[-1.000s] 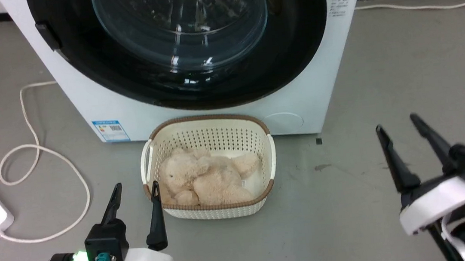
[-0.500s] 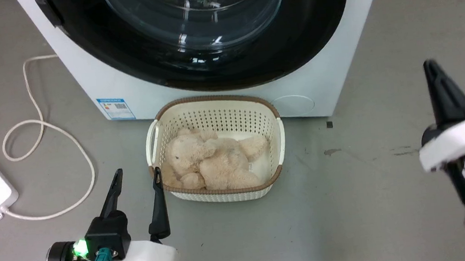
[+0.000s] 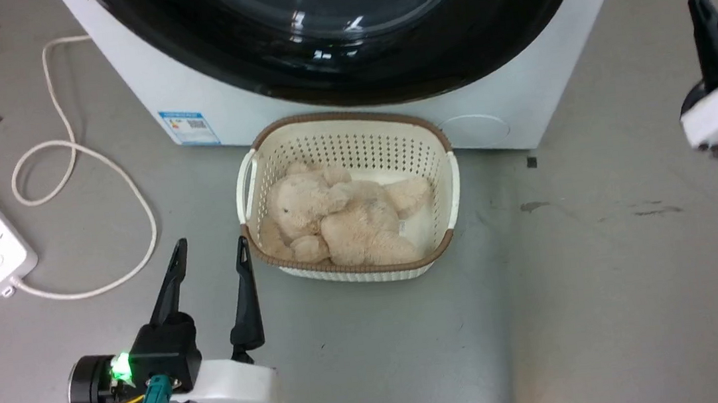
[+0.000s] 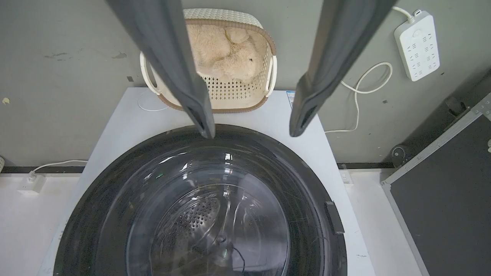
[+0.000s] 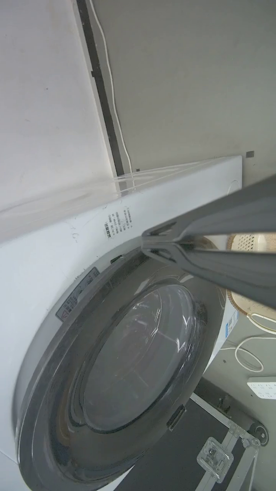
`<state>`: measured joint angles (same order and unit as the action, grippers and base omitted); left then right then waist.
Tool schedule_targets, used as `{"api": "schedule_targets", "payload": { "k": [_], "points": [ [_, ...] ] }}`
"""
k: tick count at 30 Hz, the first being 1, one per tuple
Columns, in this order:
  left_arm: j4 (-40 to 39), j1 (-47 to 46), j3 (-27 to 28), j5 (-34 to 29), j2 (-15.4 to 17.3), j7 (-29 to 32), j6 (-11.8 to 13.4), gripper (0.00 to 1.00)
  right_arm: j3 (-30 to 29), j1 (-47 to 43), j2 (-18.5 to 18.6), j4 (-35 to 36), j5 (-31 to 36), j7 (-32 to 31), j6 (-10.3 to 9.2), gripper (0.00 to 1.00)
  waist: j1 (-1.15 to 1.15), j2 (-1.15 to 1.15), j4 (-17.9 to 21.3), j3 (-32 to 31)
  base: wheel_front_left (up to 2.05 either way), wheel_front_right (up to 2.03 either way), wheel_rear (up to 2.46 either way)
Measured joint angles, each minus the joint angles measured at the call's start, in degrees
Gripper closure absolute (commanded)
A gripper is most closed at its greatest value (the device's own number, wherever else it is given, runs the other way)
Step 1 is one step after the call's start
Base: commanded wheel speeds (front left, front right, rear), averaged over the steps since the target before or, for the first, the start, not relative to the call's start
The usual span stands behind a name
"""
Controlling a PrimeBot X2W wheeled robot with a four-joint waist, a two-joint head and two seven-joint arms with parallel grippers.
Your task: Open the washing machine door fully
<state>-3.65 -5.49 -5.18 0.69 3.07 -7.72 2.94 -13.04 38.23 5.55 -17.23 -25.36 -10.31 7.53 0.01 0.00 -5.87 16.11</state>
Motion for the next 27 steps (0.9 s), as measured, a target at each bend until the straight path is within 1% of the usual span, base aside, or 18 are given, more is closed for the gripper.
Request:
{"api": "schedule_targets", "payload": {
  "k": [12,13,14,16,21,22,23,27],
  "points": [
    [-1.2,-2.0,-1.4,0.1,0.0,-1.5,0.7,0.0,-4.9,12.2,0.4,-10.3,-5.1,-7.5,-0.01,1.0,0.0,0.0,-2.6,4.5,0.0,0.0,0.0],
    [-1.2,-2.0,-1.4,0.1,0.0,-1.5,0.7,0.0,-4.9,12.2,0.4,-10.3,-5.1,-7.5,-0.01,1.0,0.0,0.0,-2.6,4.5,0.0,0.0,0.0],
    [-1.4,-2.3,-1.6,0.1,0.0,-1.7,1.0,0.0,-5.9,14.1,0.6,-12.1,-6.3,-9.4,-0.01,1.0,0.0,0.0,-3.1,5.2,0.0,0.0,0.0],
    [-1.7,-2.6,-1.8,0.1,0.0,-2.0,1.0,0.0,-6.8,15.9,0.7,-13.8,-7.1,-11.3,-0.01,1.0,0.0,0.0,-3.6,5.9,0.0,0.0,0.0],
    [-2.1,-3.0,-2.3,0.5,-0.1,-2.5,1.5,0.0,-9.3,20.5,2.1,-18.1,-8.1,-14.4,-0.01,1.0,0.0,0.0,-4.8,7.4,0.0,0.0,0.0],
    [-2.1,-3.0,-2.3,0.5,-0.1,-2.5,1.5,0.0,-9.3,20.5,2.1,-18.1,-8.1,-14.4,-0.01,1.0,0.0,0.0,-4.8,7.4,0.0,0.0,0.0],
    [-2.2,-3.1,-2.7,0.5,-0.1,-2.8,1.7,0.0,-10.5,22.6,2.8,-19.8,-8.6,-15.3,-0.01,1.0,0.0,0.0,-5.2,8.0,0.0,0.0,0.0],
    [-2.5,-3.5,-3.1,0.6,-0.1,-3.2,2.0,0.0,-14.1,27.4,3.6,-23.8,-10.4,-16.7,-0.01,1.0,0.0,0.0,-6.0,9.2,0.0,0.0,0.0]
  ]
}}
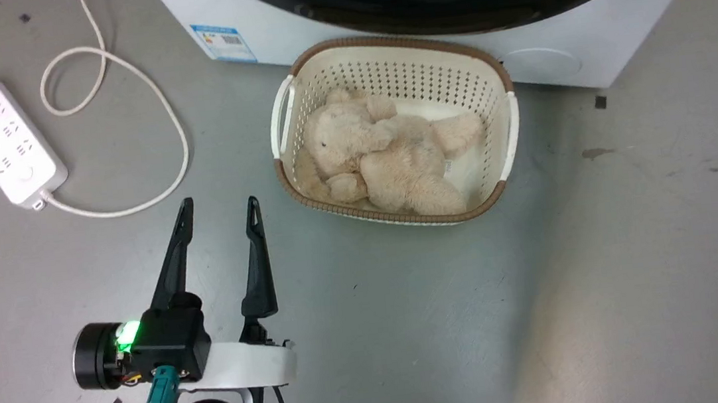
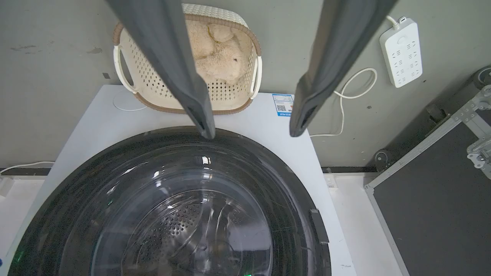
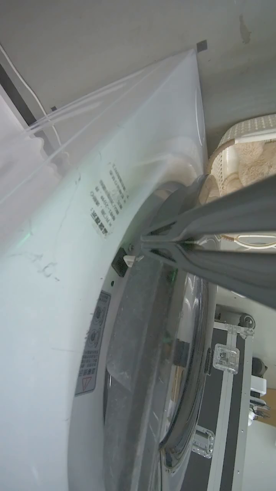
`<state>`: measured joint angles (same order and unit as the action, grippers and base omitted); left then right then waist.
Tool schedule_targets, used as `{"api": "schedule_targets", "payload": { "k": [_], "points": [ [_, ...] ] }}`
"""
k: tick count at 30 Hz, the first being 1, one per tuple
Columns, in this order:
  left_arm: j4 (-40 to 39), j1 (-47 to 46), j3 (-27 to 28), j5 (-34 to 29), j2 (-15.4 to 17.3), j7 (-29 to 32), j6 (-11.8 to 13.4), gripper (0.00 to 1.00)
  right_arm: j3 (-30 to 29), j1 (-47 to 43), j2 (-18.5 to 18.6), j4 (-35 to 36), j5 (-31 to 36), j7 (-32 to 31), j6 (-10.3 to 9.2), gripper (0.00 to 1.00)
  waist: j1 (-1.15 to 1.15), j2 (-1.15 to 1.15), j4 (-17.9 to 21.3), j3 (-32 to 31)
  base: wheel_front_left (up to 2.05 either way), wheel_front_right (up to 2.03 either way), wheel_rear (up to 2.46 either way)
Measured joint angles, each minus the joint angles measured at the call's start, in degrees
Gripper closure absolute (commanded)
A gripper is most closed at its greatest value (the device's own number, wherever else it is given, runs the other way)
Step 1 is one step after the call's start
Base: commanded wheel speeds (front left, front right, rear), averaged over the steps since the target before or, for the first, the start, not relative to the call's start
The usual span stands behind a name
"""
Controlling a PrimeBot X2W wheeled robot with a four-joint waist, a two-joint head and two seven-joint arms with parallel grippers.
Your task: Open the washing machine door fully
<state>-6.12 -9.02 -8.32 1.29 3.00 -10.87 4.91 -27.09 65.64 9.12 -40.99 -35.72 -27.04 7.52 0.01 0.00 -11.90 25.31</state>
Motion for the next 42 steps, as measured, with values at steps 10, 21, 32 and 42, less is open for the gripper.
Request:
{"api": "schedule_targets", "payload": {
  "k": [10,21,32,42],
  "points": [
    [-0.9,-1.3,-0.8,0.4,0.0,-1.4,0.6,0.0,-3.9,10.7,1.2,-8.1,-1.2,-6.7,-0.1,1.0,0.0,0.0,-1.5,3.1,0.0,0.0,0.0],
    [-1.5,-2.6,-2.1,0.4,-0.1,-2.6,1.5,0.0,-8.1,17.4,3.5,-14.9,-3.4,-14.3,-0.1,1.0,0.0,0.0,-2.9,5.4,0.0,0.0,0.0],
    [-0.3,-2.6,-2.2,0.4,0.0,-3.8,1.7,0.0,-10.0,10.3,0.8,-15.4,-8.4,-23.3,-0.1,1.0,0.0,0.0,-2.2,0.4,0.0,0.0,0.0],
    [4.9,3.5,-2.7,0.4,1.0,-3.8,0.6,0.0,-6.7,-9.5,-5.9,-3.5,-15.0,-32.5,-0.09,1.0,-0.02,0.0,0.1,-9.9,0.0,0.0,0.0]
  ]
}}
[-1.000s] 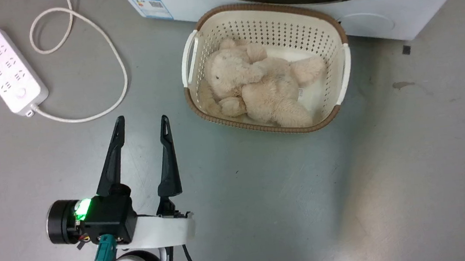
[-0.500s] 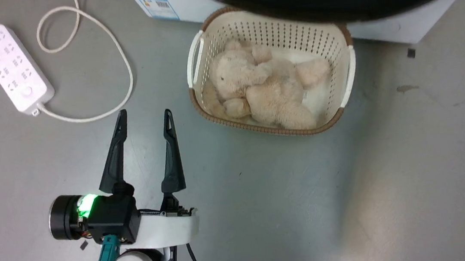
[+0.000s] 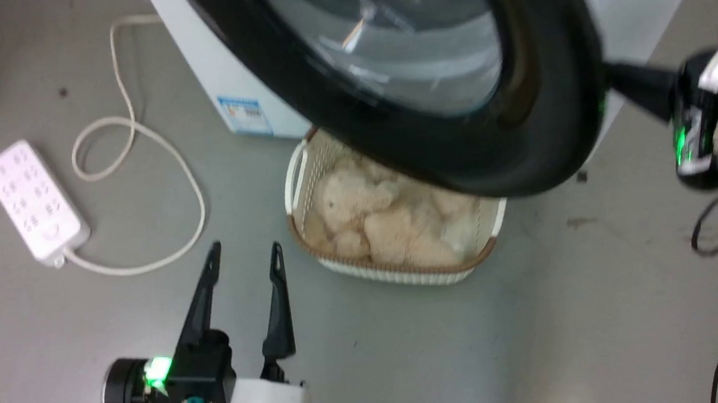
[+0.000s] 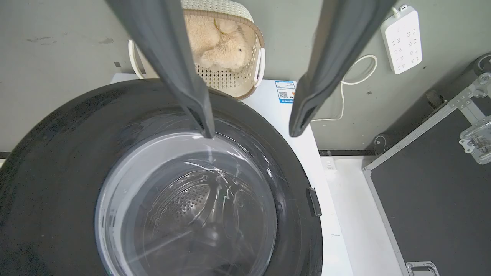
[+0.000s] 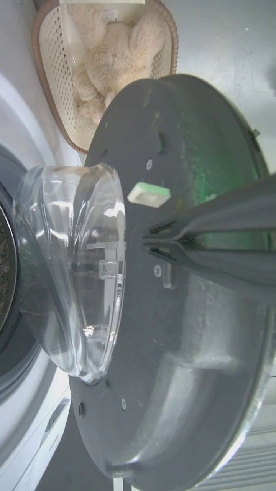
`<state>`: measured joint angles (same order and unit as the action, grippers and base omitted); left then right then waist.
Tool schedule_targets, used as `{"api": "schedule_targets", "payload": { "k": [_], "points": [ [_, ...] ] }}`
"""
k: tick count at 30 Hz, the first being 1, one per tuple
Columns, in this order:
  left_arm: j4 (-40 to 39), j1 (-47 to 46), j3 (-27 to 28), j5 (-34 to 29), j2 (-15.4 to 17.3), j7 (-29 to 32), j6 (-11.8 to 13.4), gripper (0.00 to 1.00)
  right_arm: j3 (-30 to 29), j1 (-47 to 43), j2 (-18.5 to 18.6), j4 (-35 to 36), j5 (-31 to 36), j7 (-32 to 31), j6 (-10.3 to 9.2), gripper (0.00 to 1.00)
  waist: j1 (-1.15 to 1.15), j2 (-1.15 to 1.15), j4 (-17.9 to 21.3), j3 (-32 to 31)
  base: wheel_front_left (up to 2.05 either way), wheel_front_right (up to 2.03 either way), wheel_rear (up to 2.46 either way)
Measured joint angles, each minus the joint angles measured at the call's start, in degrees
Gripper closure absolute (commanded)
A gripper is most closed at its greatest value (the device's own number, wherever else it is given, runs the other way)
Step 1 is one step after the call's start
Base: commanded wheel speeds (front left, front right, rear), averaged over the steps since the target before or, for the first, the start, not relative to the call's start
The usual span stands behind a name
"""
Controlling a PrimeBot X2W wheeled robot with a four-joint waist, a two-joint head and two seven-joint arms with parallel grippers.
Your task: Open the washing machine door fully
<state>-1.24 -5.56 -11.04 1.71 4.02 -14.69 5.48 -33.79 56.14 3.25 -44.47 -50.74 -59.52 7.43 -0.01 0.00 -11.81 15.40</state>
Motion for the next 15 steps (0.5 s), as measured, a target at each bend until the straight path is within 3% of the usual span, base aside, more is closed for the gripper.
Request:
{"api": "schedule_targets", "payload": {
  "k": [3,5,6,7,8,9,10,11,12,13,15],
  "points": [
    [0.5,0.8,0.0,0.0,0.1,0.0,-0.2,0.0,2.1,-3.1,0.0,1.5,-3.1,-1.5,-0.01,1.0,0.0,0.0,0.4,-1.6,0.0,0.0,0.0],
    [0.9,1.4,-0.2,0.1,0.1,0.0,-0.5,0.0,8.3,-7.0,0.3,2.1,-10.4,-2.0,0.0,1.0,0.0,0.0,1.0,-3.5,0.0,0.0,0.0],
    [0.9,1.4,-0.2,0.1,0.1,0.0,-0.5,0.0,8.3,-7.0,0.3,2.1,-10.4,-2.0,0.0,1.0,0.0,0.0,1.0,-3.5,0.0,0.0,0.0],
    [1.1,1.8,-0.2,0.1,0.1,0.0,-0.7,0.0,13.1,-9.4,0.3,2.4,-15.3,-1.6,-0.01,1.0,-0.01,0.0,1.2,-4.4,0.0,0.0,0.0],
    [1.1,1.8,-0.2,0.1,0.1,0.0,-0.7,0.0,13.1,-9.4,0.3,2.4,-15.3,-1.6,-0.01,1.0,-0.01,0.0,1.2,-4.4,0.0,0.0,0.0],
    [1.4,2.1,-0.3,0.1,0.1,0.0,-0.9,0.0,18.6,-11.6,0.2,3.0,-20.0,-0.3,0.0,1.0,0.0,0.0,1.3,-4.9,0.0,0.0,0.0],
    [1.4,2.1,-0.3,0.1,0.1,0.0,-0.9,0.0,18.6,-11.6,0.2,3.0,-20.0,-0.3,0.0,1.0,0.0,0.0,1.3,-4.9,0.0,0.0,0.0],
    [1.7,2.1,-0.3,0.4,0.1,0.0,-1.0,0.0,24.5,-13.9,0.1,4.0,-24.5,1.2,-0.01,1.0,0.01,0.0,1.2,-5.4,0.0,0.0,0.0],
    [1.7,2.1,-0.3,0.4,0.1,0.0,-1.0,0.0,24.5,-13.9,0.1,4.0,-24.5,1.2,-0.01,1.0,0.01,0.0,1.2,-5.4,0.0,0.0,0.0],
    [1.9,2.3,-0.4,0.5,0.1,0.0,-1.1,0.0,30.1,-16.2,0.1,5.5,-28.6,2.8,0.0,1.0,0.01,0.0,0.9,-5.8,0.0,0.0,0.0],
    [2.0,2.5,-0.5,0.5,0.1,0.0,-1.1,0.0,32.8,-17.3,0.1,6.4,-30.5,3.7,0.0,1.0,0.01,0.0,0.8,-6.0,0.0,0.0,0.0]
  ]
}}
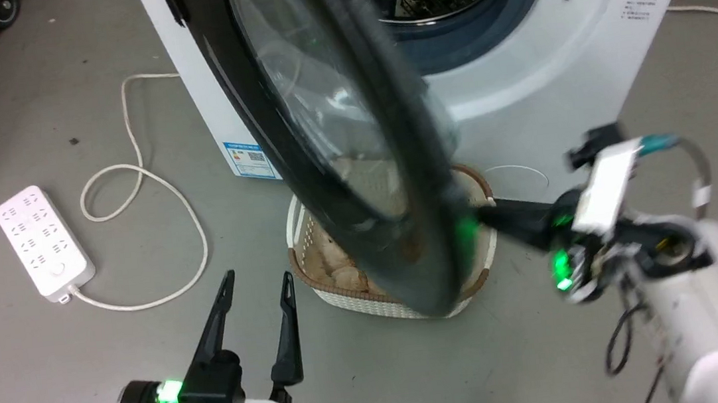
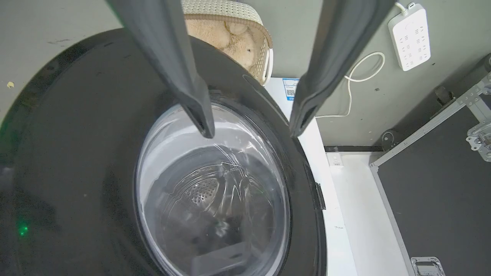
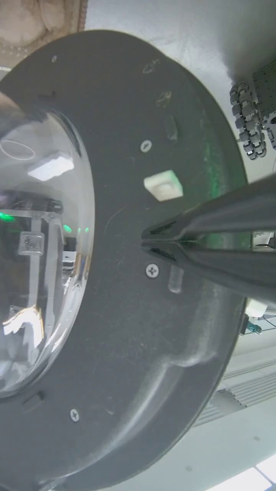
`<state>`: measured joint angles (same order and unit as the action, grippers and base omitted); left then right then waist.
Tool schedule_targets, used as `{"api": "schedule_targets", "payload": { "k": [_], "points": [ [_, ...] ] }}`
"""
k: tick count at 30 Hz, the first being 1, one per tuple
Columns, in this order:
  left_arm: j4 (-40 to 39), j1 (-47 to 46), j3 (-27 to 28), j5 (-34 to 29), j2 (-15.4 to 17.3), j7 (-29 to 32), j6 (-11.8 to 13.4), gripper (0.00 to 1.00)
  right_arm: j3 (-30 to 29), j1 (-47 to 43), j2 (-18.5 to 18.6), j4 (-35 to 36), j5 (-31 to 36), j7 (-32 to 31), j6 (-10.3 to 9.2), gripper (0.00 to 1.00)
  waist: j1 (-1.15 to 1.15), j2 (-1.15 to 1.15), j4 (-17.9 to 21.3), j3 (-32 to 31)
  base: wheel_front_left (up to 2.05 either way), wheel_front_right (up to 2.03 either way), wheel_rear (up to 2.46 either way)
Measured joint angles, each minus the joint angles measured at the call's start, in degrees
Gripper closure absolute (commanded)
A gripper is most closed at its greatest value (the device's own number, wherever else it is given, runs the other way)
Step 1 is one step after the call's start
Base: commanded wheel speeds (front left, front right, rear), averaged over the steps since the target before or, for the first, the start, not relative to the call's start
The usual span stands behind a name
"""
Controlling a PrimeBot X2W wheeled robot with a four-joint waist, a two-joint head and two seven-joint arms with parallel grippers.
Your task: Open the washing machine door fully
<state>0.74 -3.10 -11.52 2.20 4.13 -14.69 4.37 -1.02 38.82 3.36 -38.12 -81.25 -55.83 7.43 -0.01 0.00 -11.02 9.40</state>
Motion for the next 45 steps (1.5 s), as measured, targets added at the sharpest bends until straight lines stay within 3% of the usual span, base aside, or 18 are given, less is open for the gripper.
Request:
{"api": "schedule_targets", "payload": {
  "k": [1,6,13,14,15,21,22,23,24,26,27,28,29,30,31,34,39,45],
  "points": [
    [0.3,0.5,-0.1,0.0,0.0,0.0,0.0,0.0,5.5,-2.2,0.0,2.1,-3.3,1.6,0.0,1.0,0.0,0.0,-0.3,-0.4,0.0,0.0,0.0],
    [0.9,1.5,-0.3,0.0,0.0,0.0,-0.5,0.0,16.4,-6.1,-0.4,6.9,-9.2,6.0,0.0,1.0,0.0,0.0,-1.1,-1.1,0.0,0.0,0.0],
    [1.5,1.9,-0.1,0.1,0.1,0.0,-0.5,0.0,20.6,-7.0,-0.5,8.5,-10.0,11.5,0.0,1.0,0.01,0.0,-1.4,-1.2,0.0,0.0,0.0],
    [1.5,1.9,0.0,0.1,0.2,0.0,-0.5,0.0,20.3,-7.0,-0.5,8.5,-9.6,12.8,0.0,0.76,0.01,0.0,-1.4,-1.3,0.0,0.0,0.0],
    [1.4,1.9,0.4,0.1,0.3,0.0,-0.5,0.0,19.5,-7.0,0.1,8.9,-7.9,15.8,0.0,0.0,0.01,0.0,-1.0,-1.4,0.0,0.0,0.0],
    [1.3,1.9,1.3,0.9,0.5,0.0,-1.1,0.0,16.9,-7.1,4.8,14.6,0.3,26.5,-0.01,0.0,0.01,0.0,0.3,-2.2,0.0,0.0,0.0],
    [1.2,1.9,1.7,1.1,0.5,0.0,-1.5,0.0,16.3,-7.8,7.7,18.5,6.6,32.8,0.0,0.0,0.01,0.0,1.1,-2.6,0.0,0.0,0.0],
    [1.2,1.9,1.7,1.1,0.5,0.0,-1.5,0.0,16.3,-7.8,7.7,18.5,6.6,32.8,0.0,0.0,0.01,0.0,1.1,-2.6,0.0,0.0,0.0],
    [1.1,1.9,2.4,1.6,0.5,0.0,-1.6,0.0,15.9,-9.1,11.0,22.0,14.3,40.2,0.0,0.0,0.01,0.0,2.0,-3.0,0.0,0.0,0.0],
    [1.0,2.0,2.9,1.9,0.5,0.0,-1.7,0.0,15.6,-9.8,12.3,23.1,17.9,43.6,0.0,0.0,0.01,0.0,2.4,-3.3,0.0,0.0,0.0],
    [1.0,2.0,3.8,2.9,0.7,0.0,-2.4,0.0,15.0,-11.5,14.5,24.1,26.4,50.3,0.0,0.0,0.01,0.0,3.5,-3.8,0.0,0.0,0.0],
    [1.0,2.0,3.8,2.9,0.7,0.0,-2.4,0.0,15.0,-11.5,14.5,24.1,26.4,50.3,0.0,0.0,0.01,0.0,3.5,-3.8,0.0,0.0,0.0],
    [1.0,2.5,4.8,3.5,1.2,0.0,-3.2,0.0,14.0,-13.2,16.0,24.3,35.9,55.8,0.0,0.0,0.0,0.0,4.7,-4.5,0.0,0.0,0.0],
    [1.0,2.5,4.8,3.5,1.2,0.0,-3.2,0.0,14.0,-13.2,16.0,24.3,35.9,55.8,0.0,0.0,0.0,0.0,4.7,-4.5,0.0,0.0,0.0],
    [1.2,3.2,5.4,3.8,2.0,0.0,-4.1,0.0,11.5,-14.9,16.0,24.7,44.0,60.0,0.0,0.0,0.01,0.0,5.8,-5.3,0.0,0.0,0.0],
    [1.1,3.9,5.9,3.9,2.2,0.0,-4.5,0.0,7.5,-18.8,14.8,27.6,55.7,64.6,0.0,0.0,0.0,0.0,7.1,-6.5,0.0,0.0,0.0],
    [0.9,5.7,7.0,4.0,2.2,0.0,-5.1,0.0,2.0,-29.7,7.7,34.6,70.6,68.2,0.01,0.0,0.0,0.0,8.9,-7.9,0.0,0.0,0.0],
    [1.1,6.8,6.9,3.9,1.9,0.0,-5.6,0.0,-2.6,-41.6,0.1,36.4,75.5,69.1,0.02,0.0,0.0,0.0,9.7,-8.9,0.0,0.0,0.0]
  ]
}}
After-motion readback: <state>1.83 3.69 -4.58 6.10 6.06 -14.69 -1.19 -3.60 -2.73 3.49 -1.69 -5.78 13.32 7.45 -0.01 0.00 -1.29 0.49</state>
